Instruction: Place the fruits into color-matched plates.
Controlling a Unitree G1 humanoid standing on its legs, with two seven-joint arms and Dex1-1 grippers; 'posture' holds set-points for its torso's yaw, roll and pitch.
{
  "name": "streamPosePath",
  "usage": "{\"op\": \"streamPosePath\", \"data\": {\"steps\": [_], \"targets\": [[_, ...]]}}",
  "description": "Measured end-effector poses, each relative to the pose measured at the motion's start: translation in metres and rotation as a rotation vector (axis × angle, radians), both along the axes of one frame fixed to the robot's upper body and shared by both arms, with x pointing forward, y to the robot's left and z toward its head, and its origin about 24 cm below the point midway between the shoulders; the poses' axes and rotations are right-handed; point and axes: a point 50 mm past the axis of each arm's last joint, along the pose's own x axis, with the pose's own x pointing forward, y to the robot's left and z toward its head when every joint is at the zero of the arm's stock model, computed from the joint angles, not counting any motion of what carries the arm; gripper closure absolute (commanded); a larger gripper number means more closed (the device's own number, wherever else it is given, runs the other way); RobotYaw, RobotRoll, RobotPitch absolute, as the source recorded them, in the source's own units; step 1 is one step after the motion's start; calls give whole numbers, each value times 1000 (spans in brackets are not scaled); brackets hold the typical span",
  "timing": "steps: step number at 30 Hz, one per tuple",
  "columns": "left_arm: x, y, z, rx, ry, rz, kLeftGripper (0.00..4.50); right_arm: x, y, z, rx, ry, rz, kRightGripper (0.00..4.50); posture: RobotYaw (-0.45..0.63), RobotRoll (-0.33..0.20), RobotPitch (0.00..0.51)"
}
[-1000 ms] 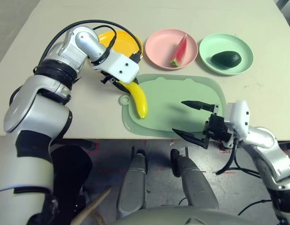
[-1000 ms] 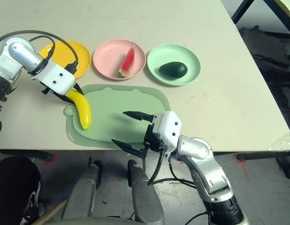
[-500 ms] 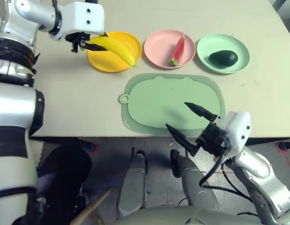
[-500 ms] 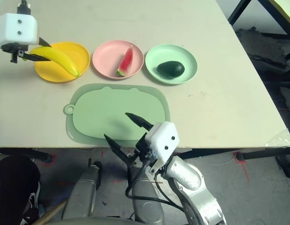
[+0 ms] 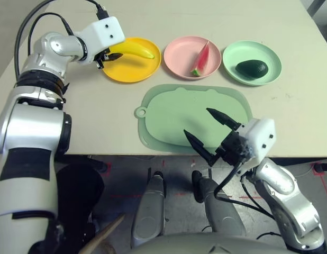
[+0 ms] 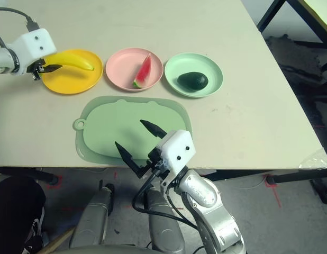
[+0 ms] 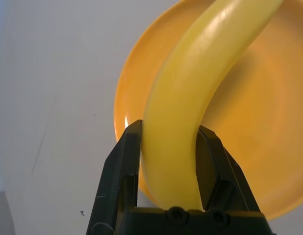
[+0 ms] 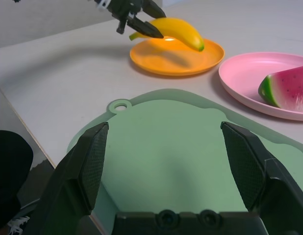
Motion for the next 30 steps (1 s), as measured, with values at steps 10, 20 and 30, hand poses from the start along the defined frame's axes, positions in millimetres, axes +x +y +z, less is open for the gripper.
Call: {"op": "streamPosePath", "data": {"steps": [10,20,30], "targets": [[2,-5,-24,-8,68,-5,2884,1,1,-1,11,4,-11,0,-75,0,242],[2,-4,-24,-10,69,-1,1137,4,-2,-1,4,4,-20,0,-72,0,247],[1,0,-20,-30,51,8,50,21,-17,-1,15,9,-96,0,-74,0,258]]}}
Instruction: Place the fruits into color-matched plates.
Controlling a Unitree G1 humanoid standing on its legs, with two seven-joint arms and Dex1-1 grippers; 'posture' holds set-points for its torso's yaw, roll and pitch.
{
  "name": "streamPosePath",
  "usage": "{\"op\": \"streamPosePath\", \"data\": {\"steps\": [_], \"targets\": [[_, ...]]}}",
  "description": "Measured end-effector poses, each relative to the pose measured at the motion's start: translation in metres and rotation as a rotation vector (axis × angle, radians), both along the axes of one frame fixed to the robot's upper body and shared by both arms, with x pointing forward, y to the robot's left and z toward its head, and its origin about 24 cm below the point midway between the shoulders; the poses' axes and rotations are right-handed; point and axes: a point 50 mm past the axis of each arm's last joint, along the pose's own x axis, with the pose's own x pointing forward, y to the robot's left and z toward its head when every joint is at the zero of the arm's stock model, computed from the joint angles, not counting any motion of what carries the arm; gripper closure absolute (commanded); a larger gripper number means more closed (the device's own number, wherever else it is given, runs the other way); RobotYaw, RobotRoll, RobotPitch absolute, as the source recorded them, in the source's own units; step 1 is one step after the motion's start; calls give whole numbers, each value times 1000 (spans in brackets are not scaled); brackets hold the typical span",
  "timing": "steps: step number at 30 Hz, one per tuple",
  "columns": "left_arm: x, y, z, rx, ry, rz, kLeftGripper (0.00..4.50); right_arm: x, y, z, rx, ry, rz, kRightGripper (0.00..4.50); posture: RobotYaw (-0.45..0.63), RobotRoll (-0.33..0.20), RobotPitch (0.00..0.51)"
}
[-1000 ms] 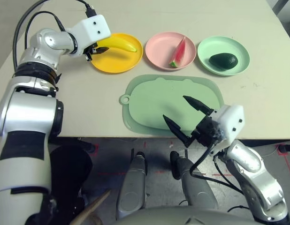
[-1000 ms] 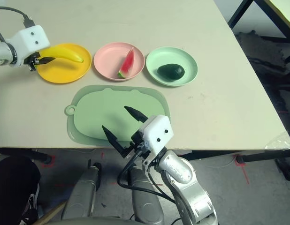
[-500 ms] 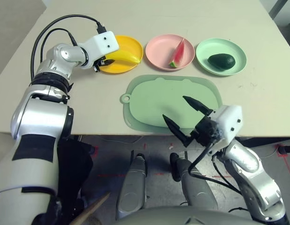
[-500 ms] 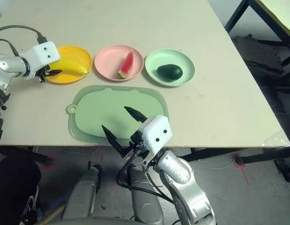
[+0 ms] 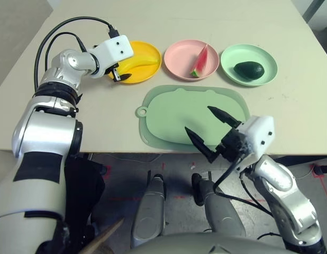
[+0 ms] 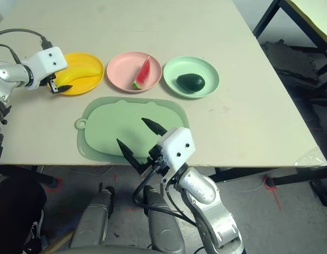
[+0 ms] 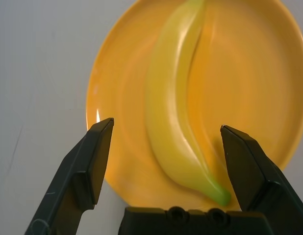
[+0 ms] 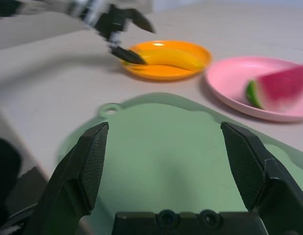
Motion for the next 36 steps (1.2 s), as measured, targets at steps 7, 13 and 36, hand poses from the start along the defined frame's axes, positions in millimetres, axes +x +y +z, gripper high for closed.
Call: {"op": "streamPosePath", "data": {"steps": [7,13,36], "targets": [[-12,28,22,-260,-94,33,50,39,-80,-8,-22,42,-292,0,-68,0,294],[-38,70,7,-600,-125,73,50,46,-135,-23,-27,75,-413,0,-31,0,324],[-140,92,-95,-1221,-250,485,50,70,-270,-27,80,48,-643,0,-16,0,387]]}}
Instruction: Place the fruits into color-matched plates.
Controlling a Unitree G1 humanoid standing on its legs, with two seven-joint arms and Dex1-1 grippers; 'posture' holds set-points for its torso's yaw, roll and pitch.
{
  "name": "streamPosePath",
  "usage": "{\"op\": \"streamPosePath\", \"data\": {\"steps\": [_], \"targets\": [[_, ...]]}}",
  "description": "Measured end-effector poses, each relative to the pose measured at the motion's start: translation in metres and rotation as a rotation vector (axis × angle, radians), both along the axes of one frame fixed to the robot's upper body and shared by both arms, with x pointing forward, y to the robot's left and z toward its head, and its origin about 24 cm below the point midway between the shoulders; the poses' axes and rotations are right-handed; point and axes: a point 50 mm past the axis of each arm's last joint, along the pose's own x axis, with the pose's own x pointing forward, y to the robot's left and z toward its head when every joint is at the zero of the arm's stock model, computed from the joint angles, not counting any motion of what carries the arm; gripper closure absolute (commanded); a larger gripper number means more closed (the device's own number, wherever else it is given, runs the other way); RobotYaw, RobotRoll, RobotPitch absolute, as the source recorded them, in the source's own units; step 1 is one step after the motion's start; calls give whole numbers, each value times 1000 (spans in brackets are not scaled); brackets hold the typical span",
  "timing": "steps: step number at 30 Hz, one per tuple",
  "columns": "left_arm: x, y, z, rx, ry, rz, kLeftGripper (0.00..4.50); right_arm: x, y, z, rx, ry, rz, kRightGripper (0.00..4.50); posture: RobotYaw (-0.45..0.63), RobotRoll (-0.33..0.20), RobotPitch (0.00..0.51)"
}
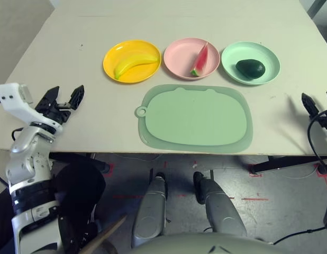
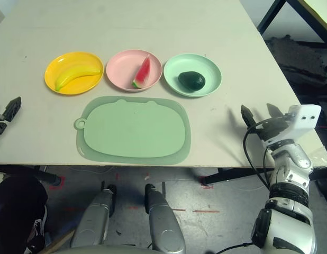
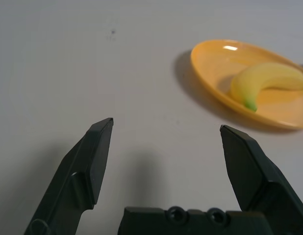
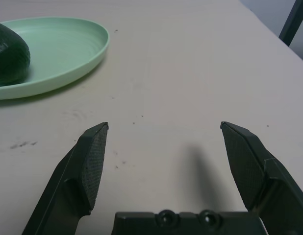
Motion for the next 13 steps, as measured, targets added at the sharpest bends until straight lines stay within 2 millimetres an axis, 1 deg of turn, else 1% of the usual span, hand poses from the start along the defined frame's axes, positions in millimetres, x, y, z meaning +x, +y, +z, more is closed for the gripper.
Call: {"op": "streamPosePath", "data": {"steps": [5,8,13], "targets": [[-7,-3,-19,-5,65,-5,50,2,-7,5,21,3,-10,0,-19,0,393],[-9,-3,-19,7,62,-3,50,4,-8,11,6,3,5,0,-11,0,394],[-11,-3,-19,21,58,-2,50,7,-5,11,-8,18,27,0,-1,0,392]]}}
